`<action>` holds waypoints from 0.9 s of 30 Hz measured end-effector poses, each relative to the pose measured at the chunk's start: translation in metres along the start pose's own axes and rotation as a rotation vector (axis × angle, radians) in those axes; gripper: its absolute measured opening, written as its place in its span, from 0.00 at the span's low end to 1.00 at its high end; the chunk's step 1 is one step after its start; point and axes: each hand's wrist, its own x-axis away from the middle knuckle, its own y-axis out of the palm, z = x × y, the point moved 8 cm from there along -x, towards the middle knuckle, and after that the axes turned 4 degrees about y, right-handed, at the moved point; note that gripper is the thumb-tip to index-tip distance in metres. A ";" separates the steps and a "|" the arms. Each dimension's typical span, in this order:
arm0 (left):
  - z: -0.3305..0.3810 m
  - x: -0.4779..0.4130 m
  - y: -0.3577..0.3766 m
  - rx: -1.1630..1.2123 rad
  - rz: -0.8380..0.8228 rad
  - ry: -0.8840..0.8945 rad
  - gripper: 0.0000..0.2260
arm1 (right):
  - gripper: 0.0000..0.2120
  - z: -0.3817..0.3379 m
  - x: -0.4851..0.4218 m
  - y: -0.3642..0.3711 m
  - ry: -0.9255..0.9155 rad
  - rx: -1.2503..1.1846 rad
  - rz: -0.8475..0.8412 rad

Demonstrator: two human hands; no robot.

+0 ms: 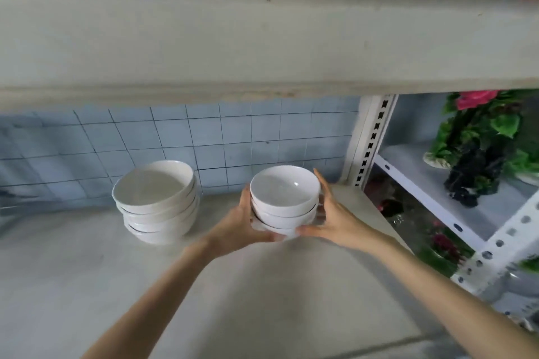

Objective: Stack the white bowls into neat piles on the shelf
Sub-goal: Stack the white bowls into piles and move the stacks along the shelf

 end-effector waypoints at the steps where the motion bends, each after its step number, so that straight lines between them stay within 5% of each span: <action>1: -0.003 -0.002 0.000 0.023 0.004 -0.005 0.47 | 0.62 0.002 -0.005 0.000 -0.009 -0.009 -0.010; 15: 0.002 0.003 -0.002 0.180 0.173 -0.040 0.49 | 0.65 0.005 -0.021 -0.007 -0.173 -0.045 -0.039; 27: 0.089 0.045 -0.014 0.209 0.361 0.114 0.48 | 0.59 -0.064 0.035 -0.056 -0.367 -0.123 0.022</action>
